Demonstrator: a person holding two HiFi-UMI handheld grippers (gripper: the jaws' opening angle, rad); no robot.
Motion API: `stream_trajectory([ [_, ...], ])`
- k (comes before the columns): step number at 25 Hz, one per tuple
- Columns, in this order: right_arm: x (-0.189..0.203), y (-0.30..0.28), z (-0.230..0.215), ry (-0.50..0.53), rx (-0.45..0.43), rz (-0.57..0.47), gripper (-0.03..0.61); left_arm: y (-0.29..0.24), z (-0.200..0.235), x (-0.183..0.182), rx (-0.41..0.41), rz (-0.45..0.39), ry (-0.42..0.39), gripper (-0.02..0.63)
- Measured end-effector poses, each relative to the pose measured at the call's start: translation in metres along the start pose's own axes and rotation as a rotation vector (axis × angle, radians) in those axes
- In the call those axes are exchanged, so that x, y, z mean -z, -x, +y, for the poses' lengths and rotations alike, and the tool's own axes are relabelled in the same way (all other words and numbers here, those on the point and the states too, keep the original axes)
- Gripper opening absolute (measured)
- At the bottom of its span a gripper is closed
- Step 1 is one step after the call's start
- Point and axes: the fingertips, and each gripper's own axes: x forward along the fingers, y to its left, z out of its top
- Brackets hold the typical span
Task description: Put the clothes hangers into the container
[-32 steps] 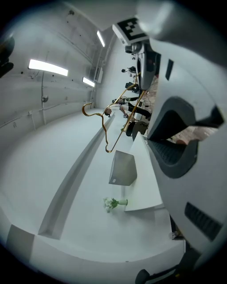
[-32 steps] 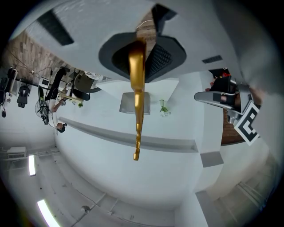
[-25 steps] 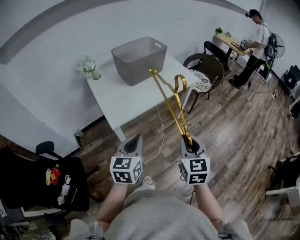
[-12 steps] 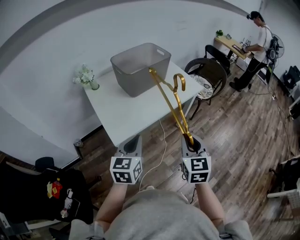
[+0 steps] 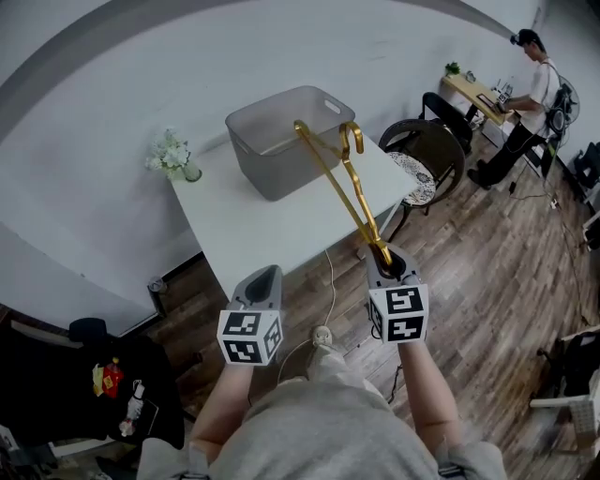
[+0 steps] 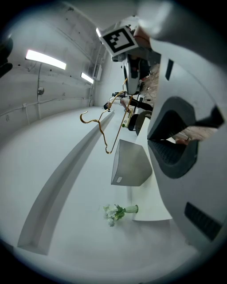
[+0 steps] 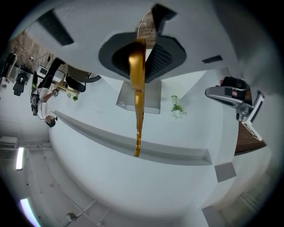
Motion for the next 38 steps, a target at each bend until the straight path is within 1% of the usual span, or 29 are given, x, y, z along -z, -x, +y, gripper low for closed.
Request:
stream_trajectory([
  [8, -0.034, -0.077, -0.028, 0.049, -0.052, 0.018, 0.052, -0.053, 0.027, -0.017, -0.057, -0.008, 0.019, 0.008],
  [13, -0.050, -0.121, -0.050, 0.091, -0.081, 0.053, 0.052, -0.083, 0.035, -0.035, -0.084, -0.017, 0.022, 0.008],
  [18, -0.068, -0.162, -0.065, 0.138, -0.112, 0.091, 0.052, -0.110, 0.044, -0.046, -0.110, -0.021, 0.028, 0.008],
  [24, -0.090, -0.202, -0.072, 0.193, -0.151, 0.107, 0.052, -0.134, 0.050, -0.056, -0.137, -0.033, 0.033, 0.008],
  [27, -0.101, -0.218, -0.074, 0.205, -0.165, 0.104, 0.048, -0.143, 0.052, -0.059, -0.149, -0.035, 0.035, 0.008],
  [29, -0.110, -0.228, -0.077, 0.207, -0.158, 0.090, 0.003, -0.148, 0.054, -0.060, -0.157, -0.035, 0.037, 0.008],
  [32, -0.120, -0.242, -0.079, 0.224, -0.146, 0.080, 0.003, -0.154, 0.057, -0.062, -0.165, -0.036, 0.039, 0.008],
  [38, -0.122, -0.264, -0.072, 0.195, -0.195, 0.089, 0.003, -0.161, 0.061, -0.062, -0.180, -0.033, 0.044, 0.008],
])
